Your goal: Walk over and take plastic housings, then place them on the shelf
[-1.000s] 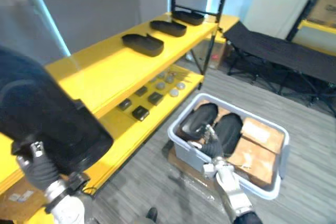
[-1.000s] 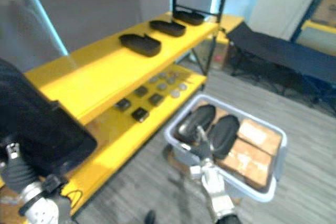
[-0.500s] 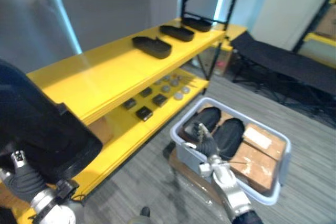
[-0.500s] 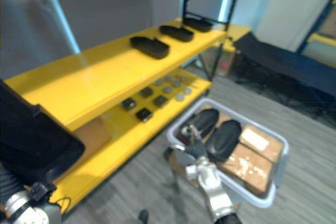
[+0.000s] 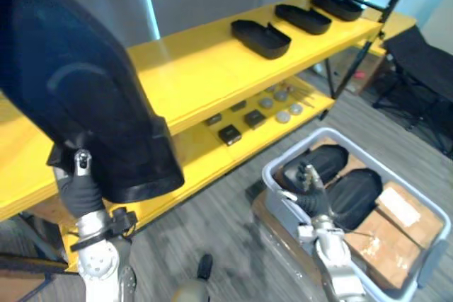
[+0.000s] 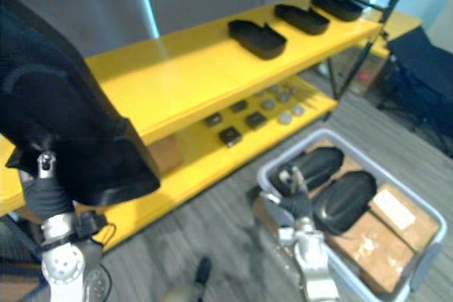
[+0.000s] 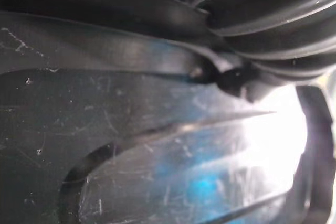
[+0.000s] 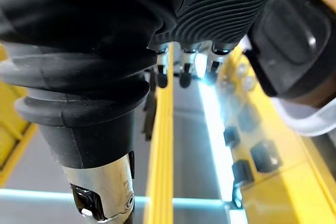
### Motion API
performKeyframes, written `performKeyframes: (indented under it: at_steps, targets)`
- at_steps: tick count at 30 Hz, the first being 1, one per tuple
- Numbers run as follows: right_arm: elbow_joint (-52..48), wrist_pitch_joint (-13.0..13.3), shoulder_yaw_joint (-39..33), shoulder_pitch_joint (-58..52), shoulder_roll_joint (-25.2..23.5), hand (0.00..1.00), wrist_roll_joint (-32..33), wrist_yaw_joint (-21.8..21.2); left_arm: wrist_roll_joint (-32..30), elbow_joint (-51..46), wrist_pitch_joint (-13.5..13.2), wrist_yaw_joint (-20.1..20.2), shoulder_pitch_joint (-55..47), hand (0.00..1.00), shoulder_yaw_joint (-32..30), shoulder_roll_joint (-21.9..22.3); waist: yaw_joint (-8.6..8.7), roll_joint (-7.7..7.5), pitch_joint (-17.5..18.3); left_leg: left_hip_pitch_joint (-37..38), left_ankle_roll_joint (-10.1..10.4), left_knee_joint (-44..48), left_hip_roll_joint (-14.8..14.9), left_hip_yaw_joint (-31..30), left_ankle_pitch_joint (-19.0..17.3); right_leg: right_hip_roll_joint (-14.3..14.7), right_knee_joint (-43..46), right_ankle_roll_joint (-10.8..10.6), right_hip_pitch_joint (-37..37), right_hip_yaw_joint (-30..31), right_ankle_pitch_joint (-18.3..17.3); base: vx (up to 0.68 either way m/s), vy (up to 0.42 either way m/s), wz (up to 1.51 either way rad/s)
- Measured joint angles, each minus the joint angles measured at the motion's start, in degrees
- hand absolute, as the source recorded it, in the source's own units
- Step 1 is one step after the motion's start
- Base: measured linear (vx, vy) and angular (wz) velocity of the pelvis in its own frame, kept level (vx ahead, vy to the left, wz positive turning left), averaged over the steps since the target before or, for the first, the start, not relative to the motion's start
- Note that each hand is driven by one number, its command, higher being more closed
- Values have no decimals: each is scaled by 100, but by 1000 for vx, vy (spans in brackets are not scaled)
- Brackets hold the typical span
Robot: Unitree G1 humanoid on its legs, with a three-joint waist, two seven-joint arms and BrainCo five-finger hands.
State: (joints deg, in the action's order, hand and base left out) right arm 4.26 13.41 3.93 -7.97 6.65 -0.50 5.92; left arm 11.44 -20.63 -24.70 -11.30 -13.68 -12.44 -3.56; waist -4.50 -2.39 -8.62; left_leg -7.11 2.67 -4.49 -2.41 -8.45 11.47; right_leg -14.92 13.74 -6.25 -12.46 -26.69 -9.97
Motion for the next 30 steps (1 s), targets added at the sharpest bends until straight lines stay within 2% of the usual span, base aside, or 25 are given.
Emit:
performKeyframes:
  at_steps: [5,7,9,11,14,15,16,17,19,20,21,22,23,24,25,26,27,29,30]
  targets:
    - [-43,7,-8,11,45,0,-17,-121,27,-1,107,-164,-304,100,23,228,-15,162,-162,101,38,105,129,108,14,209,-261,-32,-256,14,-76,-43,-74,-6]
    - [-172,74,0,-19,42,0,41,-214,177,2,108,-193,-429,100,9,221,-10,115,-266,38,60,99,96,201,2,172,-419,-343,-297,14,-509,-185,-101,-6]
    - [-156,110,-43,-138,57,0,80,-225,203,37,114,-188,-510,100,13,346,65,238,-326,3,63,102,230,311,6,256,-369,-282,-288,-95,-577,-153,-38,28]
    - [-155,144,-85,-246,50,0,80,-208,211,32,95,-187,-571,100,-32,412,49,234,-321,-5,64,122,287,465,6,253,-386,-267,-372,-231,-588,-112,1,31]
    - [-155,207,-116,-194,26,0,79,-51,207,-97,84,-149,-568,100,-128,406,-6,207,-238,-203,52,267,206,505,19,203,-427,-268,-352,-340,-589,5,32,24]
    - [-152,210,-150,-158,-41,0,77,103,193,-236,12,-100,-515,100,-259,402,-110,99,-176,-297,17,365,42,564,10,67,-432,-206,-349,-370,-620,51,44,14]
    - [-150,210,-148,-149,-58,0,72,136,189,-264,4,-100,-500,100,-274,400,-119,65,-171,-307,0,386,3,571,-5,32,-431,-179,-357,-388,-627,96,61,25]
    - [-136,210,-148,-99,-110,0,58,233,163,-348,-28,-104,-432,100,-326,399,-131,-67,-168,-304,-102,440,-160,574,-109,-79,-305,-118,-412,-458,-558,124,50,40]
    - [-63,213,-179,32,-76,0,3,380,148,-337,-20,-93,-267,100,-280,399,-86,-4,-142,-271,-187,519,-233,442,-180,-249,466,232,-151,-254,-317,150,100,38]
    - [-51,213,-210,111,-84,0,-50,422,96,-349,-21,-88,-167,100,-285,379,-106,22,-129,-181,-267,507,-208,443,-288,-382,1160,499,165,12,-78,159,139,3]
    - [-1,223,-211,247,-110,0,-89,423,68,-351,-16,-97,-133,100,-327,353,-103,12,-128,-48,-348,500,-224,459,-410,-525,1767,628,453,254,305,180,128,-7]
    - [57,259,-213,318,-132,0,-94,422,39,-346,-6,-111,-136,100,-334,338,-88,10,-129,38,-400,493,-227,447,-478,-578,2034,610,567,400,559,265,111,-16]
    - [172,311,-218,424,-186,0,-100,419,-15,-341,18,-157,-139,100,-347,291,-74,25,-135,196,-507,486,-195,441,-605,-591,2484,513,816,655,608,278,83,-14]
    - [174,334,-213,449,-222,0,-123,408,-24,-318,30,-191,-123,100,-342,205,-65,29,-125,307,-581,492,-138,422,-692,-479,2674,438,1046,752,106,275,77,-13]
    - [172,362,-213,457,-221,0,-150,399,-22,-299,38,-206,-114,100,-342,176,-63,31,-124,366,-599,497,-91,415,-733,-361,2663,426,1145,755,-98,210,65,-5]
    - [156,394,-217,460,-217,0,-155,395,-22,-270,78,-212,-85,100,-373,149,-43,126,-174,509,-616,503,-15,394,-818,-138,2460,456,1275,740,-349,196,51,9]
    - [155,414,-217,460,-199,0,-149,378,-19,-239,119,-219,-54,100,-418,149,49,129,-176,622,-617,515,23,304,-901,41,2098,484,1362,746,-442,193,29,22]
    - [154,432,-224,476,-136,0,-99,301,-17,-111,130,-238,62,100,-448,138,113,138,-178,716,-618,556,68,208,-1024,243,1586,502,1510,875,-448,163,-36,33]
    - [151,465,-228,540,-42,0,-21,183,-14,13,150,-280,151,100,-438,121,151,165,-176,701,-603,728,120,99,-1191,453,1132,437,1755,1190,-394,210,-96,33]
